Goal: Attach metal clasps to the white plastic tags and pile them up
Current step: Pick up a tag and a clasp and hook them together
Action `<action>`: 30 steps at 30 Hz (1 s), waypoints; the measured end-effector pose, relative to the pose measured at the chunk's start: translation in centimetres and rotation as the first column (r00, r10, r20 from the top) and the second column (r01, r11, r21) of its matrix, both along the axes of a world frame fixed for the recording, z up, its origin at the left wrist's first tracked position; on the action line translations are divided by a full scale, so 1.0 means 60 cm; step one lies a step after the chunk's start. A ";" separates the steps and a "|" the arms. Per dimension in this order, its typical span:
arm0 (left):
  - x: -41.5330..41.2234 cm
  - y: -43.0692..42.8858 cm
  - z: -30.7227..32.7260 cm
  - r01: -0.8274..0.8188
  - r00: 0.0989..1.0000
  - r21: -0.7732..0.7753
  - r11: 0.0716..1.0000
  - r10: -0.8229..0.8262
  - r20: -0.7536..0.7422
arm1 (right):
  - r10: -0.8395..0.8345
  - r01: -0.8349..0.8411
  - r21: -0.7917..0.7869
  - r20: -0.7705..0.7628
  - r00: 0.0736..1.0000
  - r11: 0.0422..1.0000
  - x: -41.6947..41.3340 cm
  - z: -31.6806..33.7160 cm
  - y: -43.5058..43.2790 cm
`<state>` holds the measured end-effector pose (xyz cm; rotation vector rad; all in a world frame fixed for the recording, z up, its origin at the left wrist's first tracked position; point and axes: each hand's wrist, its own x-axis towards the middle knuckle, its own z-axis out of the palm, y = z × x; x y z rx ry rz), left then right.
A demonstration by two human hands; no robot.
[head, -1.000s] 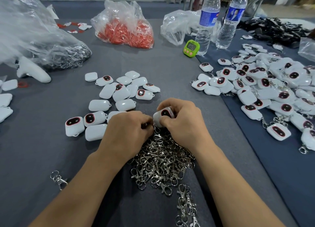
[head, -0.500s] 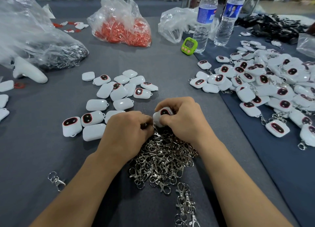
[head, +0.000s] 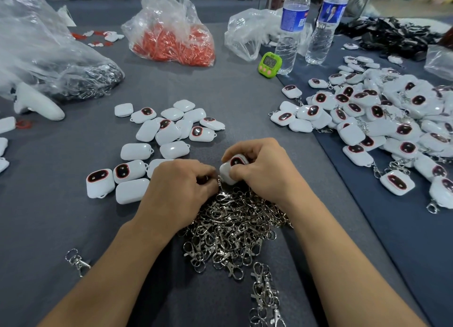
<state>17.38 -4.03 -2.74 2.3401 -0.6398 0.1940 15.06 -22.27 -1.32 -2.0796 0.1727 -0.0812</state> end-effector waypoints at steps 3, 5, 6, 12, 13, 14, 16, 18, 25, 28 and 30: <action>-0.002 0.000 0.000 0.024 1.000 -0.001 1.000 -0.024 0.007 | 0.042 -0.041 0.044 -0.017 0.999 0.998 0.001 -0.001 0.001; -0.002 0.000 0.000 0.019 1.000 -0.016 1.000 -0.019 -0.002 | 0.034 -0.034 0.049 -0.017 0.999 0.998 0.002 -0.003 0.002; -0.003 0.000 0.001 0.006 1.000 -0.028 1.000 -0.006 -0.005 | 0.031 -0.030 0.056 -0.019 0.999 0.998 0.002 -0.004 0.002; -0.001 -0.004 0.003 -0.075 0.997 -0.217 0.973 0.072 -0.022 | -0.054 0.068 0.379 -0.047 0.997 0.923 -0.002 0.001 0.004; 0.000 -0.005 0.003 -0.080 0.996 -0.260 0.962 0.068 -0.053 | -0.053 0.071 0.442 -0.053 0.997 0.894 -0.003 0.003 0.004; 0.001 -0.006 0.002 -0.082 0.994 -0.288 0.954 0.059 -0.087 | -0.050 0.072 0.496 -0.058 0.997 0.865 -0.005 0.006 0.004; 0.004 -0.008 0.002 -0.081 0.988 -0.337 0.938 0.030 -0.154 | -0.041 0.073 0.570 -0.069 0.997 0.818 -0.007 0.010 0.002; 0.008 -0.009 0.003 -0.072 0.980 -0.400 0.914 -0.010 -0.199 | -0.021 0.064 0.620 -0.077 0.997 0.782 -0.008 0.013 -0.001; 0.008 -0.010 0.011 0.026 0.944 -0.502 0.865 -0.186 -0.271 | 0.053 -0.006 0.727 -0.042 0.998 0.686 -0.013 0.015 -0.003; 0.005 -0.004 0.009 0.017 0.980 -0.420 0.907 -0.099 -0.174 | 0.050 -0.030 0.714 -0.007 0.999 0.699 -0.014 0.013 0.000; -0.002 -0.004 0.006 0.023 0.999 -0.308 0.951 -0.035 -0.032 | 0.039 -0.029 0.689 0.002 0.999 0.724 -0.014 0.011 0.005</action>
